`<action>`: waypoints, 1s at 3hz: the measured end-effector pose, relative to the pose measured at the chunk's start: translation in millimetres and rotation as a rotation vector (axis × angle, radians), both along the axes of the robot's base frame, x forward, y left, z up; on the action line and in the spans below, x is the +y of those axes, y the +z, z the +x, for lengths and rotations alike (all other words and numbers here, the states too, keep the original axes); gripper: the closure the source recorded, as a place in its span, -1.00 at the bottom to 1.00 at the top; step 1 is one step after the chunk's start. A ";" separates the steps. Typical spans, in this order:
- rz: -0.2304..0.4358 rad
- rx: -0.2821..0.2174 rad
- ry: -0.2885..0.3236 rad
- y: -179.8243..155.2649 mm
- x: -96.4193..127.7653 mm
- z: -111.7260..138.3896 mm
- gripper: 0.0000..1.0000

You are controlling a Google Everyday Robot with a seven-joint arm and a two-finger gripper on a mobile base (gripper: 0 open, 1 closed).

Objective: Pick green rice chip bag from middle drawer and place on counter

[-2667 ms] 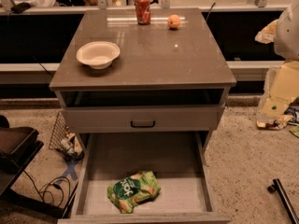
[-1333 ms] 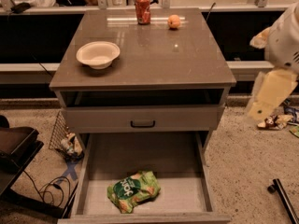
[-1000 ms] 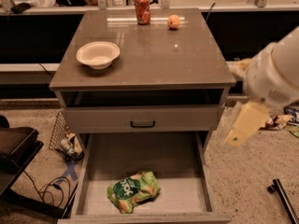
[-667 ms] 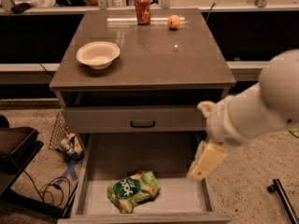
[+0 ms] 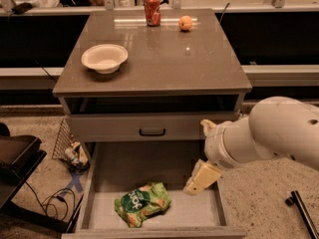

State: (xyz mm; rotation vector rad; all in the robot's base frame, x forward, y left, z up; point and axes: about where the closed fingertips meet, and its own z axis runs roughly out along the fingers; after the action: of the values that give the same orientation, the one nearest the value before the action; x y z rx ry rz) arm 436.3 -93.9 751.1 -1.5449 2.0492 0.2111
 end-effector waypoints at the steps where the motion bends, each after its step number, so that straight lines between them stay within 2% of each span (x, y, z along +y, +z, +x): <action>1: -0.017 -0.002 -0.003 -15.2 13.9 6.8 -1.00; 2: -0.027 0.018 -0.005 -61.9 38.4 22.0 -1.00; 3: -0.048 -0.005 0.011 -120.1 70.5 49.3 -1.00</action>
Offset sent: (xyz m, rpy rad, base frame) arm 0.0730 0.0875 -0.1475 -0.0229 0.0005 -0.0262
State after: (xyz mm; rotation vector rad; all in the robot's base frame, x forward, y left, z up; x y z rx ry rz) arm 485.6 -23.4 631.1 -1.5838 2.0563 0.1622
